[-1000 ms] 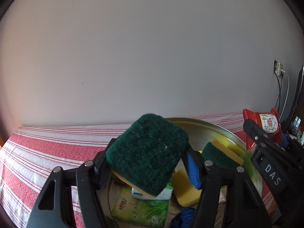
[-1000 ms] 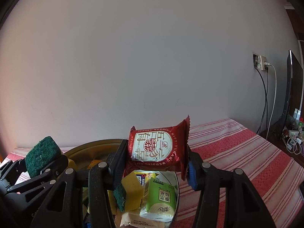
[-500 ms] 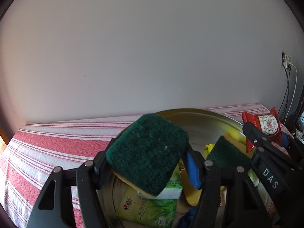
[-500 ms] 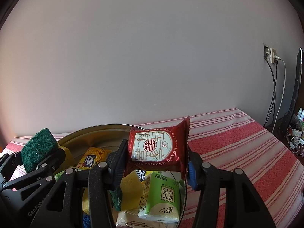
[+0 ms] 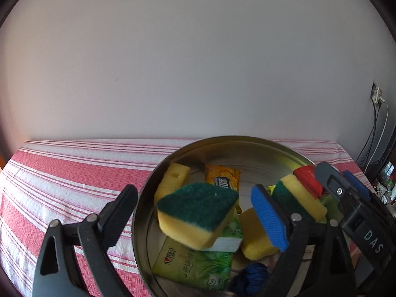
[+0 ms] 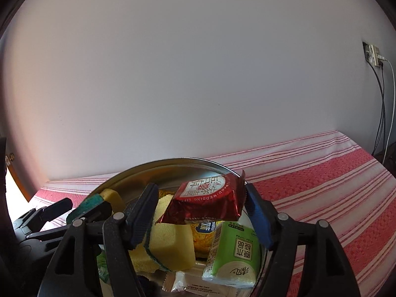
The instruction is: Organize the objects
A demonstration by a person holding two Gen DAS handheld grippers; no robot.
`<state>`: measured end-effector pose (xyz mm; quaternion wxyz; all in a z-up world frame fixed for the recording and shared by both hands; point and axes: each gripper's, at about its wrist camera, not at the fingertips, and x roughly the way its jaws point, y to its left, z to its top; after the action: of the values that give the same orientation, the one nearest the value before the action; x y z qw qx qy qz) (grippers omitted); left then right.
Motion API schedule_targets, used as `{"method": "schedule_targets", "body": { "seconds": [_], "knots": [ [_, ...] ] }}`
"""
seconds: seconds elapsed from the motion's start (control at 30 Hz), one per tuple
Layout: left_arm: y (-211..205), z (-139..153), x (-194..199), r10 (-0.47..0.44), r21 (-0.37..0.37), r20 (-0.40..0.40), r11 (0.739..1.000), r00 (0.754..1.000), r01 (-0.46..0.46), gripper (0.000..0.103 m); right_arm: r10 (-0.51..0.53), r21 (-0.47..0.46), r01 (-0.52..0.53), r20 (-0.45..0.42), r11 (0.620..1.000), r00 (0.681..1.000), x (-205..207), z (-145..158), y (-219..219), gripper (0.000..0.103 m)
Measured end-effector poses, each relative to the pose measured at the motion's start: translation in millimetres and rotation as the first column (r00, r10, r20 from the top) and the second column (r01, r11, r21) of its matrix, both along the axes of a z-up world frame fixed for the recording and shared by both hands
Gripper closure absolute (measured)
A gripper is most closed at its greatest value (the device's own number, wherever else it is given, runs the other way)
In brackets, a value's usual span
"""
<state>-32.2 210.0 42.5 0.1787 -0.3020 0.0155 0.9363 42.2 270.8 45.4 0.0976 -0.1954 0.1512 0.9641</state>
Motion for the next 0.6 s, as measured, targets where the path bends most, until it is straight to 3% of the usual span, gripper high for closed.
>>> {"method": "schedule_targets", "body": {
  "seconds": [0.07,0.13,0.27,0.43,0.6],
  "knots": [
    [-5,4,6,-0.02,0.032,-0.028,0.999,0.999,0.021,0.001,0.002,-0.044,-0.004,-0.044,0.999,0.999,7,2,6,0.016],
    [-3,7,14,-0.022,0.022,-0.073,0.999,0.997,0.024,0.001,-0.008,-0.049,0.005,-0.075,0.999,0.997,15,4,5,0.015],
    [-4,9,25,-0.025,-0.028,-0.156,0.999,0.988,0.02,0.0,-0.045,0.022,0.048,-0.12,0.999,0.992,28,10,-7,0.015],
    [-24,5,45,0.02,-0.004,-0.211,1.0,0.977,-0.021,0.0,-0.112,0.124,0.137,-0.196,0.983,0.974,51,18,-31,0.014],
    [-37,-4,51,0.084,0.008,-0.239,0.996,0.967,-0.085,0.0,-0.172,0.167,0.228,-0.294,0.959,0.94,68,17,-42,0.007]
  ]
}}
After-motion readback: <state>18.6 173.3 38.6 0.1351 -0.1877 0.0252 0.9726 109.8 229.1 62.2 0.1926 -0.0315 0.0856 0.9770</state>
